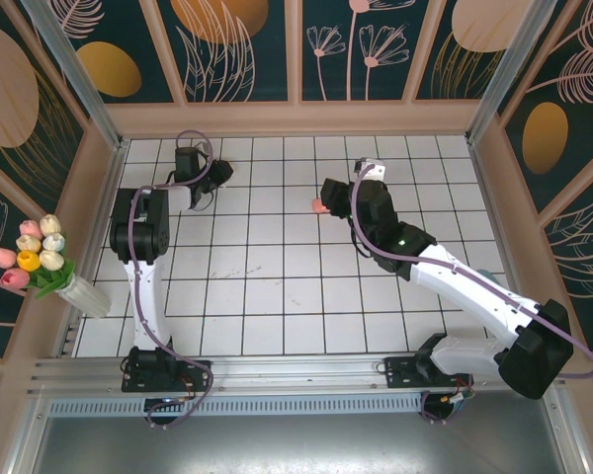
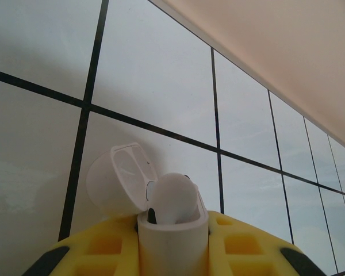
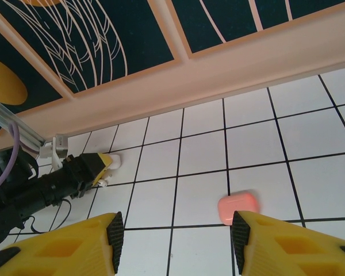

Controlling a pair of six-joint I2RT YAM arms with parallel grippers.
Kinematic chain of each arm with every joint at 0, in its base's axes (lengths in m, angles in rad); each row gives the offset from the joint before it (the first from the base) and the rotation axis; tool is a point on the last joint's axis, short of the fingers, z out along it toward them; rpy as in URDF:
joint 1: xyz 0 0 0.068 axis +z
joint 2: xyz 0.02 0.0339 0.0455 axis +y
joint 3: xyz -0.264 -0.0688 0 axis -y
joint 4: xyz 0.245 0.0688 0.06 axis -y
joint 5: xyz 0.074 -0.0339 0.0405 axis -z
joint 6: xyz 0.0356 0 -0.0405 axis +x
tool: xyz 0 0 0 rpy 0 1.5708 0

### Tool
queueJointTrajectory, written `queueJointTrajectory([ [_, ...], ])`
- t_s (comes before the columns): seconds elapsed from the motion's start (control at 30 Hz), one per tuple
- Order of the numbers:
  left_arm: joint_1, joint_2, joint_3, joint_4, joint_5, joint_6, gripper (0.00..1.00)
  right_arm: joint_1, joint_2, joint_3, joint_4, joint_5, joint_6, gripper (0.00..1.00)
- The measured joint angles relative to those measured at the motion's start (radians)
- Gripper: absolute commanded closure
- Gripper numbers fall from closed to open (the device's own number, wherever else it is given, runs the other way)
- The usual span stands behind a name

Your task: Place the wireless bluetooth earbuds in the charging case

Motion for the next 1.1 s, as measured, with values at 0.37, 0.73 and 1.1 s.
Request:
queueJointTrajectory([
  [0.37, 0.0, -0.041, -0.143, 0.139, 0.035, -0.024, 1.0, 0.0, -0.007, 0.0, 0.0, -0.001, 0.0, 0.45],
  [0.73, -0.019, -0.095, -0.253, 0.194, 0.063, -0.051, 1.0, 0.0, -0.028, 0.0, 0.002, -0.008, 0.005, 0.44],
  [1.1, -0.134, -0.213, -0.464, 0.263, 0.097, -0.082, 1.0, 0.0, -0.062, -0.016, 0.01, -0.009, 0.023, 0.44],
])
